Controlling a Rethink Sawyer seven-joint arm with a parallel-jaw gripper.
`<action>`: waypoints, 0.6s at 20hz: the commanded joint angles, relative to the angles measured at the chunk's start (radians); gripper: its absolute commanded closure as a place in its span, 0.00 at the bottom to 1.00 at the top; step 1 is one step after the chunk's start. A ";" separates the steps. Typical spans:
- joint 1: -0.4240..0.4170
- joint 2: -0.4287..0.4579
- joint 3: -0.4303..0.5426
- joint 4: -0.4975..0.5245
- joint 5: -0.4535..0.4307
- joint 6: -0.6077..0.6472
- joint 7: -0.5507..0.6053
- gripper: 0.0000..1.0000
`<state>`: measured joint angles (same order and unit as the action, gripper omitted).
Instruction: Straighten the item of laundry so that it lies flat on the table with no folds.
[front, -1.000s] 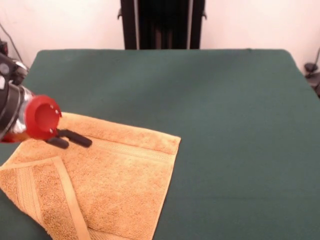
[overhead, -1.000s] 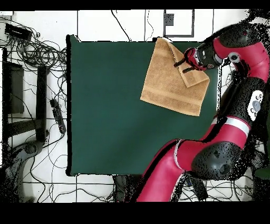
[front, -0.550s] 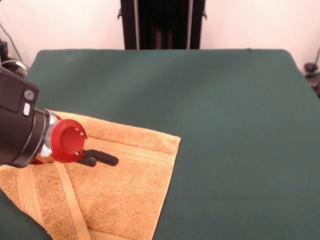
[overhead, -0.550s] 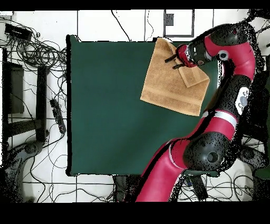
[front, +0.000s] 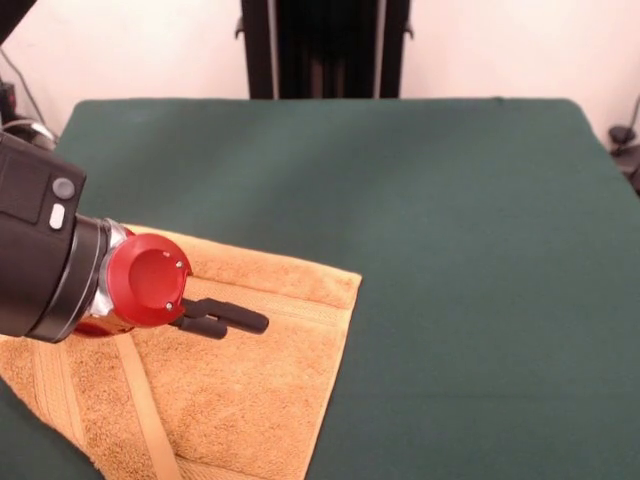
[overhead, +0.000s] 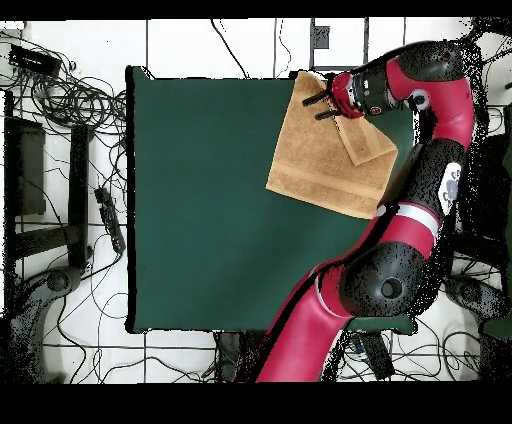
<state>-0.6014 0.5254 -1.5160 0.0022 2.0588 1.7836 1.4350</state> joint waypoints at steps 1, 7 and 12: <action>0.044 0.019 -0.083 -0.028 0.088 0.099 0.240 0.00; 0.052 0.027 -0.112 -0.026 0.100 0.087 0.242 0.00; 0.066 0.054 -0.091 0.005 0.023 0.024 0.210 0.00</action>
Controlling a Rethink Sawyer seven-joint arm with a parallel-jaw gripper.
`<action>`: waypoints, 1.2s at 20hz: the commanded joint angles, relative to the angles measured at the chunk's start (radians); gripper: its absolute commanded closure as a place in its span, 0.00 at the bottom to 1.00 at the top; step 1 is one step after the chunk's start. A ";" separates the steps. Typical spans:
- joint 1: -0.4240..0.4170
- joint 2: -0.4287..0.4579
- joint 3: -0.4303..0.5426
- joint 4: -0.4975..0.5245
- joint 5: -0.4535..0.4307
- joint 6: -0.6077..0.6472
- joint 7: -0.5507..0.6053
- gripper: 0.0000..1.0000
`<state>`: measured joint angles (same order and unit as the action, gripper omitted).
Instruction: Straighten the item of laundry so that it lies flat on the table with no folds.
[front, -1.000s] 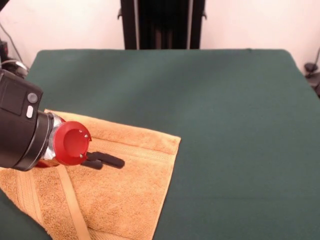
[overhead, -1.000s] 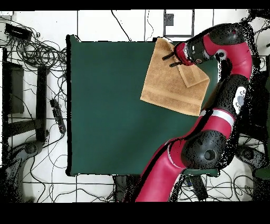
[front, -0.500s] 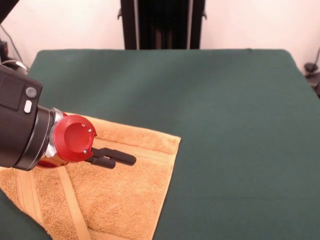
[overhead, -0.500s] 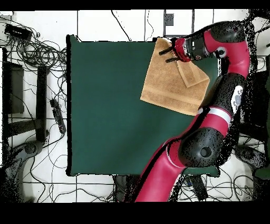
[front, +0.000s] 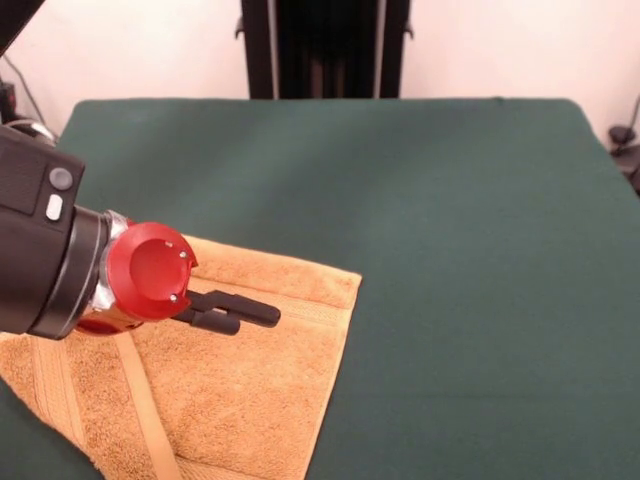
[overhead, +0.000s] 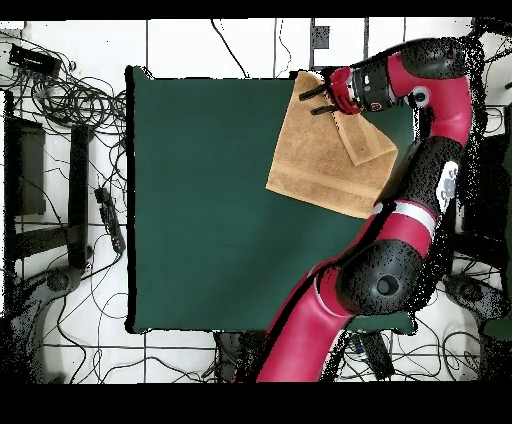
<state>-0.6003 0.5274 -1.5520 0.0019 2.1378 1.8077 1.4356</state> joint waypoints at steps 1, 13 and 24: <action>0.072 0.059 -0.041 0.014 -0.070 -0.014 0.205 0.00; 0.203 0.077 0.179 0.145 -0.206 -0.063 0.236 0.00; 0.215 0.120 0.171 0.194 -0.420 -0.251 0.173 0.00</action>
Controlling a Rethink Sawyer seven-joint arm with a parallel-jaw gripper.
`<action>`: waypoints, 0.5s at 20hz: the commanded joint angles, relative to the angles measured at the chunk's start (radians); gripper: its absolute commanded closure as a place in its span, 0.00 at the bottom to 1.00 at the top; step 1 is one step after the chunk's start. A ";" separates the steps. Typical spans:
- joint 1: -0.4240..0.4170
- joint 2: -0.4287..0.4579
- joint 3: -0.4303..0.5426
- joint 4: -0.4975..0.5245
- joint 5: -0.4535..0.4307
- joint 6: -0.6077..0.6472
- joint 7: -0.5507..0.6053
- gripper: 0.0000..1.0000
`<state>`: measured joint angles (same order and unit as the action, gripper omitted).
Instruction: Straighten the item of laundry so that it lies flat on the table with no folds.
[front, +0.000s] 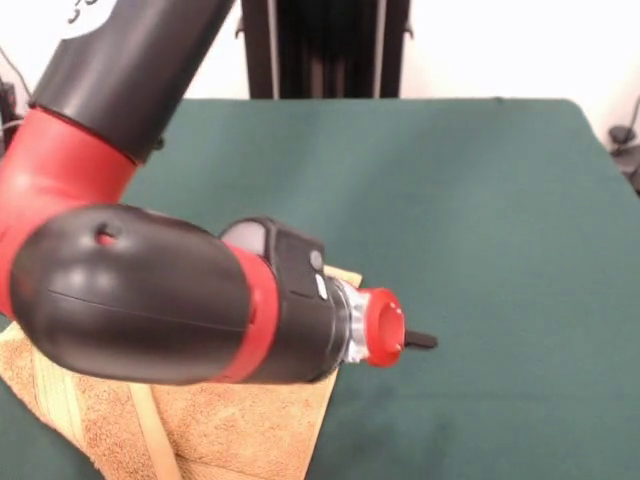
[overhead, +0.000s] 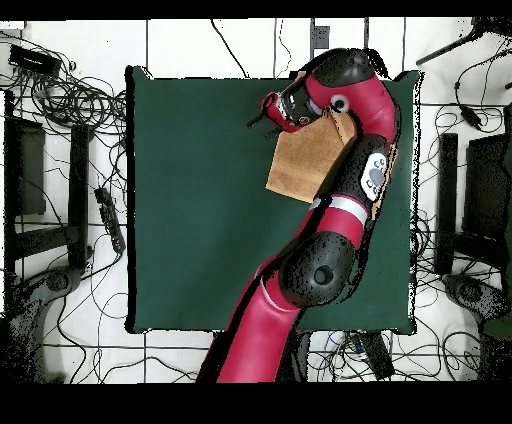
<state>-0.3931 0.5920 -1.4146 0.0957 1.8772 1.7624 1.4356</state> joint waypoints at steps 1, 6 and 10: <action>-0.006 0.055 -0.003 0.093 -0.206 -0.228 0.152 0.00; -0.031 0.027 0.007 0.082 -0.338 -0.270 0.041 0.00; 0.016 -0.053 0.095 0.182 -0.454 -0.203 0.036 0.00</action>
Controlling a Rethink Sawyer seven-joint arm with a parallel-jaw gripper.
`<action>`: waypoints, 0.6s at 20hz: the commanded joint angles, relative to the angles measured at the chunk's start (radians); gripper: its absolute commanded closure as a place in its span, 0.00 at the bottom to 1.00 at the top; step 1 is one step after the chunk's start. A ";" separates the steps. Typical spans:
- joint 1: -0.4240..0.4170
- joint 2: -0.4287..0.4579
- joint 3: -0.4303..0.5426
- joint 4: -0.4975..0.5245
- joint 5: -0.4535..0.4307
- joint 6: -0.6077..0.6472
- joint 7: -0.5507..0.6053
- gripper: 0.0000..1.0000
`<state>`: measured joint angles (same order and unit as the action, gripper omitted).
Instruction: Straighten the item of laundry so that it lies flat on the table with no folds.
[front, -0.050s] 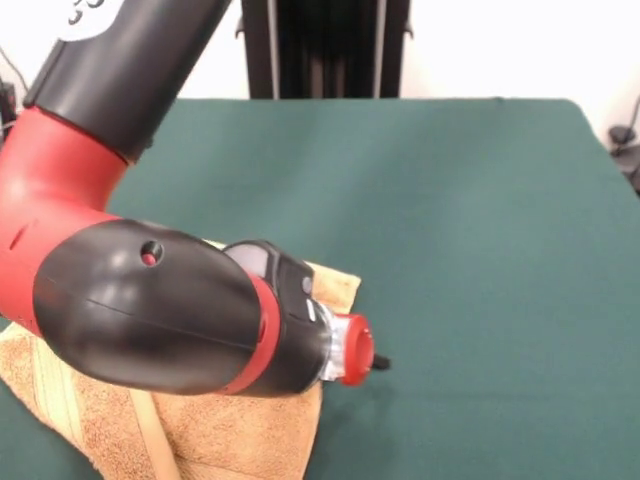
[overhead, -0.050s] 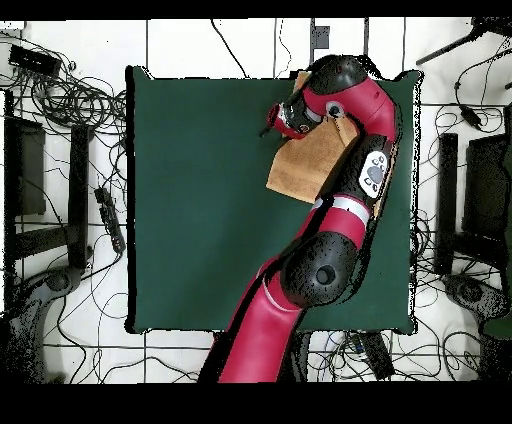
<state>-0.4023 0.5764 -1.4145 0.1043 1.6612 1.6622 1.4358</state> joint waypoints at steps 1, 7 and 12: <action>0.043 -0.062 0.131 0.205 -0.271 -0.080 0.024 0.00; 0.081 -0.164 0.259 0.275 -0.386 0.046 0.053 0.00; 0.108 -0.235 0.385 0.302 -0.398 0.156 0.076 0.00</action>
<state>-0.3432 0.4238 -1.2378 0.2748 1.3368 1.6824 1.4358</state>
